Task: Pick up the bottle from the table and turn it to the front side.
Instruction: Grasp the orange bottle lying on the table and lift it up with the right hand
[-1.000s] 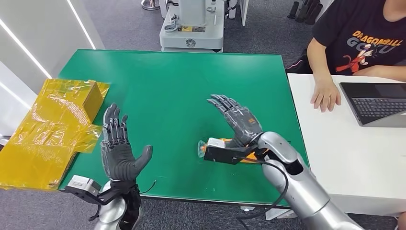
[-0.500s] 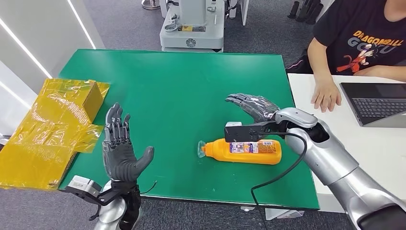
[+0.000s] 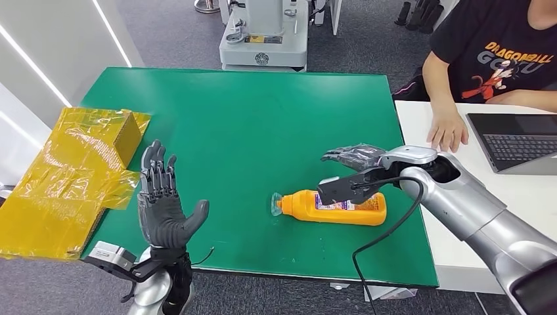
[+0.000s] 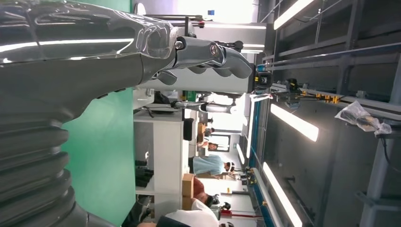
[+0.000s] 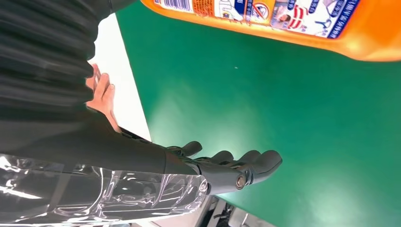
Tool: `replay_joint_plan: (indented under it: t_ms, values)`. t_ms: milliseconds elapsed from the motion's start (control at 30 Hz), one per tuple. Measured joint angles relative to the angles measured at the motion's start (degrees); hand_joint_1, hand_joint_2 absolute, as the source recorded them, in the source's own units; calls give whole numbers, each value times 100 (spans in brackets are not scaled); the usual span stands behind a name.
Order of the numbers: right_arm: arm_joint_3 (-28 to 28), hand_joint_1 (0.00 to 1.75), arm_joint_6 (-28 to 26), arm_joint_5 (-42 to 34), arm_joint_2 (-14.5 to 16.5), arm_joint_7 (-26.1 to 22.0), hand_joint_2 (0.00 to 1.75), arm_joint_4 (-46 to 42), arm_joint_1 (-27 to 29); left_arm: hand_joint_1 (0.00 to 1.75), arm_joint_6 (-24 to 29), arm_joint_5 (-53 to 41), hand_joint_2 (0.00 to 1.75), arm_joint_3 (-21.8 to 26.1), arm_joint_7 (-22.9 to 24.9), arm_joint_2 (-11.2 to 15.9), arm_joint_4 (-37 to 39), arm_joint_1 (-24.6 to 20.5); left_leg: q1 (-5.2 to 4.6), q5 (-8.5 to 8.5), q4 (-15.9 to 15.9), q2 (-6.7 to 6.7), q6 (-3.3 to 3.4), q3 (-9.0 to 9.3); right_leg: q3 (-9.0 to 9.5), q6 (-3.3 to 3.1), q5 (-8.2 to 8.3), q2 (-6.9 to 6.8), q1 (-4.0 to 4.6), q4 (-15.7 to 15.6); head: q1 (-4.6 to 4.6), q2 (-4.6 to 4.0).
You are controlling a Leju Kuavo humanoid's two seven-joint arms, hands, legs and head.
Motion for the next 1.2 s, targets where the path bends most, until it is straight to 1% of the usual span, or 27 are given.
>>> replay_joint_plan:
  t_ms: [200, 333, 500, 633, 833, 1033, 1200]
  values:
    - [211, 0, -33, -213, -58, 23, 175, 63, -47, 0, -2, -1, 175, 0, 0, 0, -2, -2, 1, 0, 0, 0, 0, 1, 0, 0, 0, 0, 0, 0, 0, 0]
    - [431, 0, -118, -489, -127, 63, 175, 114, -44, 0, -1, -4, 175, 0, 2, 0, -1, -3, 1, 0, 0, 0, 0, 1, 0, 0, 0, 0, 0, 0, -1, 0]
    - [645, 0, -455, -585, -173, 127, 175, 225, 89, 0, 28, -5, 175, 0, 1, 0, -1, -3, 1, 0, 0, -1, 0, 1, 0, 0, 0, 0, 1, -1, 0, 0]
    - [765, 0, -701, -578, -164, 122, 175, 472, 230, 0, 57, -17, 175, 0, 4, 1, 1, -2, 0, 0, -1, -1, 0, -1, 0, 0, 0, -1, 0, 0, -1, 0]
    - [837, 0, -977, -359, -28, 93, 175, 985, 434, 0, 76, -13, 175, 0, 5, 0, 9, -2, 1, 0, -1, -1, 0, -1, 0, 0, 0, -1, 1, 0, 0, 0]
    - [749, 0, -1681, 30, 172, 467, 175, 1548, 712, 0, -92, 162, 175, 0, 55, -4, 9, -1, 0, 0, -1, -3, 0, -2, 0, 0, 0, -3, 1, 0, -1, 0]
    - [626, 0, -1805, 102, 273, 552, 175, 1820, 751, 0, -70, 133, 175, 0, 55, -5, 9, -3, 1, 0, -1, -1, 0, 1, 1, 0, 0, -1, 1, -2, 0, 0]
